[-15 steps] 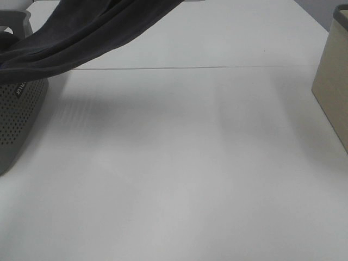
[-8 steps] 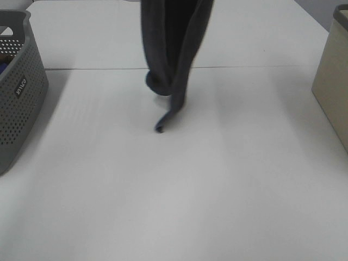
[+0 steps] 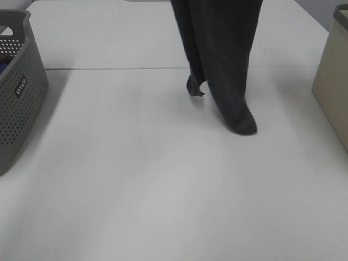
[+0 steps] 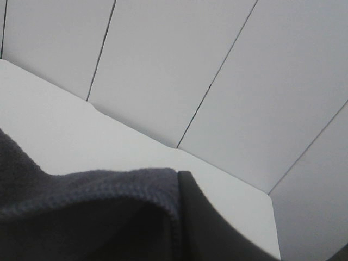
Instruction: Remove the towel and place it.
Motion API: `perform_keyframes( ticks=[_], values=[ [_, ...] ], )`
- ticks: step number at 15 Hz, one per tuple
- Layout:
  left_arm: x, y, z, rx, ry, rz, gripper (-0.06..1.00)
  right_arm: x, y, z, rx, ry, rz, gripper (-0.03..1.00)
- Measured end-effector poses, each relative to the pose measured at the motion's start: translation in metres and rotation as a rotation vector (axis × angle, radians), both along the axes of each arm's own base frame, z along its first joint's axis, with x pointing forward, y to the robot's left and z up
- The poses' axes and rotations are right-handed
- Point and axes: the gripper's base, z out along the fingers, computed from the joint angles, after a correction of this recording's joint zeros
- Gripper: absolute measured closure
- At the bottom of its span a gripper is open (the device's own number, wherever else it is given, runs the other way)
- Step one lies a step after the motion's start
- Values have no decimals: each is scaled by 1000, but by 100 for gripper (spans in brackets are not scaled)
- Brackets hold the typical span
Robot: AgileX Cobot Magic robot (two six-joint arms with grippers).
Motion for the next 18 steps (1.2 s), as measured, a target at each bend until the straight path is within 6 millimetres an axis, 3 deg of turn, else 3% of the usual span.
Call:
perform_keyframes(
  ticks=[7, 13, 18],
  values=[
    [46, 40, -12, -118, -218, 114, 94, 40, 28, -16, 25, -261, 141, 96],
    [77, 54, -41, -269, -340, 127, 94, 71, 13, -29, 51, -438, 177, 96],
    [93, 55, -65, -306, -352, 127, 94, 89, 8, -48, 47, -447, 179, 96]
  ],
)
